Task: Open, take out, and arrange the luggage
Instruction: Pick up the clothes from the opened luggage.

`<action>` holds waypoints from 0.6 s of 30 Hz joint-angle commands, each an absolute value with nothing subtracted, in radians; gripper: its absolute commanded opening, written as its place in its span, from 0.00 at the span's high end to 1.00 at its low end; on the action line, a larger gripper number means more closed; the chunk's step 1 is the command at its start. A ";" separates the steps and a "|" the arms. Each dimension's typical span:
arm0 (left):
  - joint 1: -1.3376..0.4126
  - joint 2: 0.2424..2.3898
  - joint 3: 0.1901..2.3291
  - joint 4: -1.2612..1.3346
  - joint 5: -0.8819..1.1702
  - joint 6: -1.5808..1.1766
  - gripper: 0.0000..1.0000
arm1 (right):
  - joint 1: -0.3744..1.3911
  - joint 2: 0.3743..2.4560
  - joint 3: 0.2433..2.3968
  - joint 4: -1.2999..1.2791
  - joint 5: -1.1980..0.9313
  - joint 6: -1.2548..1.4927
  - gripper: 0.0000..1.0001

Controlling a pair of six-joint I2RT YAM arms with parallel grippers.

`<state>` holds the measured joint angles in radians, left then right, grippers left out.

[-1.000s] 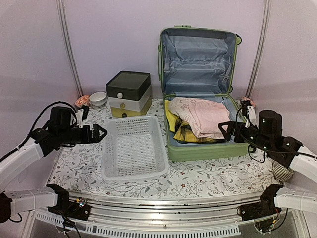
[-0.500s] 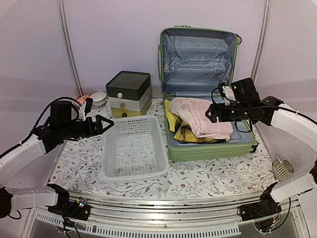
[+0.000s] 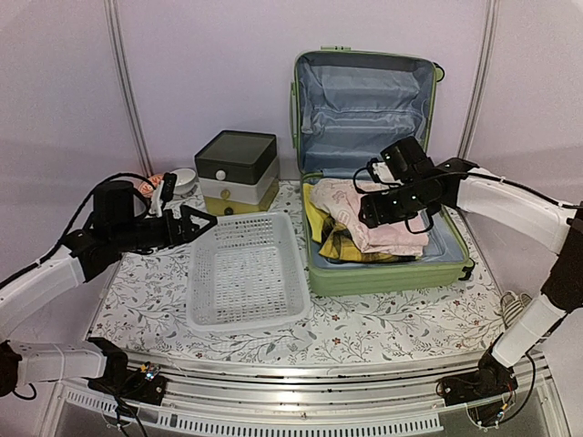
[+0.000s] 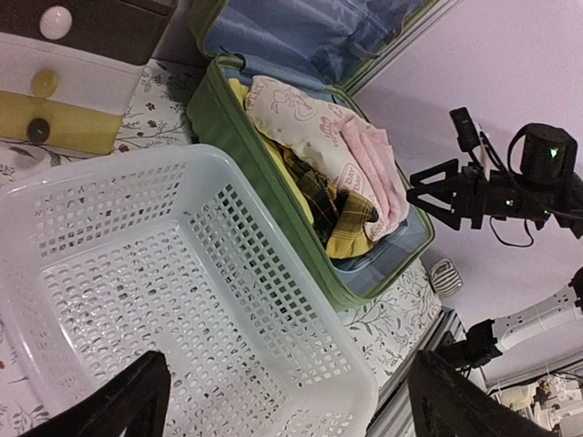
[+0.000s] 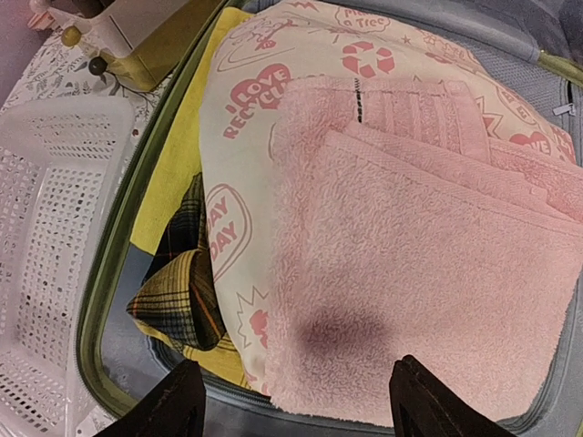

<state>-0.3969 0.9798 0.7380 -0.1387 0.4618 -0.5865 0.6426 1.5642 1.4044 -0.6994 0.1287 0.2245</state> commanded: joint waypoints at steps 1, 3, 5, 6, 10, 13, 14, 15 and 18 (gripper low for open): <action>-0.420 0.944 0.700 -0.082 0.463 -0.624 0.07 | 0.652 1.632 1.471 -0.727 0.214 0.264 0.29; -0.428 0.934 0.684 -0.067 0.463 -0.637 0.07 | 0.652 1.646 1.478 -0.720 0.221 0.273 0.29; -0.439 0.925 0.670 -0.050 0.458 -0.648 0.07 | 0.652 1.660 1.481 -0.707 0.222 0.282 0.29; -0.445 0.921 0.663 -0.043 0.454 -0.654 0.07 | 0.652 1.666 1.483 -0.701 0.221 0.284 0.29; -0.460 0.910 0.643 -0.021 0.446 -0.671 0.07 | 0.652 1.715 1.508 -0.697 0.225 0.294 0.29; -0.468 0.910 0.646 -0.020 0.447 -0.671 0.08 | 0.652 1.755 1.535 -0.695 0.225 0.304 0.30; -0.469 0.908 0.647 -0.020 0.448 -0.670 0.08 | 0.652 1.768 1.548 -0.697 0.228 0.308 0.31; -0.469 0.908 0.647 -0.020 0.448 -0.669 0.08 | 0.653 1.781 1.556 -0.699 0.232 0.317 0.32; -0.471 0.910 0.653 -0.022 0.452 -0.665 0.07 | 0.652 1.806 1.581 -0.706 0.249 0.340 0.35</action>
<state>-0.4629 0.9222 0.6548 -0.0528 0.4553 -0.6636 0.6491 1.7710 1.5314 -0.7036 0.2131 0.2989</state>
